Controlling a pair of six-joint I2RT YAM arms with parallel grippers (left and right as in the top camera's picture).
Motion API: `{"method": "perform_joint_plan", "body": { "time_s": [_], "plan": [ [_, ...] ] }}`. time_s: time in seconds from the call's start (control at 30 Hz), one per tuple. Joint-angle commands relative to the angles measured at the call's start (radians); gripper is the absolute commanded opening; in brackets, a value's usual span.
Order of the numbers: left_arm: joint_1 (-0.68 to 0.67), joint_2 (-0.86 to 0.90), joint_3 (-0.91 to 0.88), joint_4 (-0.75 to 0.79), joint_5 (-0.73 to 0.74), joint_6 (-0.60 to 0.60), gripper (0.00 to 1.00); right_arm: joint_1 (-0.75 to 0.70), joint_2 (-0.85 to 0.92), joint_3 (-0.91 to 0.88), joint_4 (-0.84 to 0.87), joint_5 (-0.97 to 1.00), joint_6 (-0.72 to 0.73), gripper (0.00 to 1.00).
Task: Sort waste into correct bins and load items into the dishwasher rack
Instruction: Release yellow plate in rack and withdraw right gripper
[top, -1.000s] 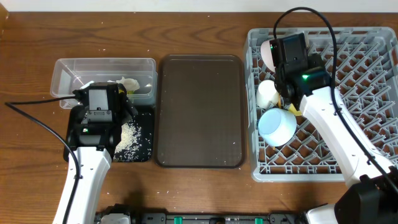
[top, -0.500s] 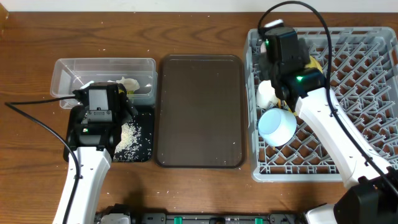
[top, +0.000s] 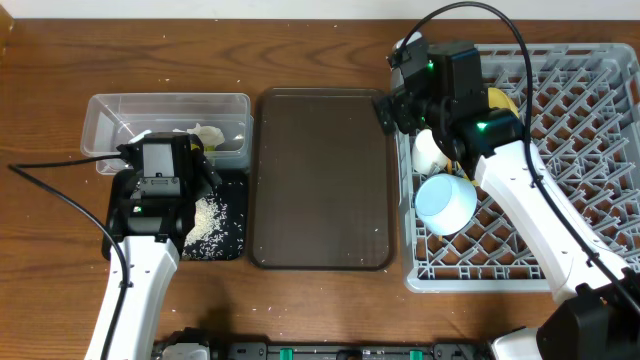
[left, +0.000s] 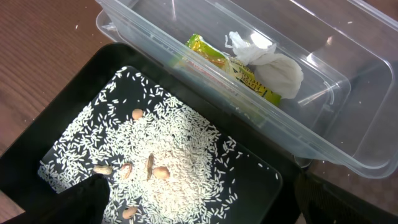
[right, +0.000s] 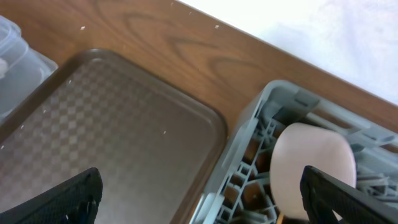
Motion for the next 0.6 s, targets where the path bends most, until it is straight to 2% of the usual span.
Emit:
{"method": "perform_joint_plan", "body": {
  "time_s": [0.0,0.57],
  "plan": [
    [0.003,0.004,0.015,0.0,-0.013,-0.009,0.98,0.005,0.0,0.019,-0.023,-0.026,0.011,0.99],
    [0.003,0.004,0.015,0.0,-0.013,-0.009,0.98,0.005,0.0,0.019,-0.045,-0.026,0.011,0.99]
  ]
}}
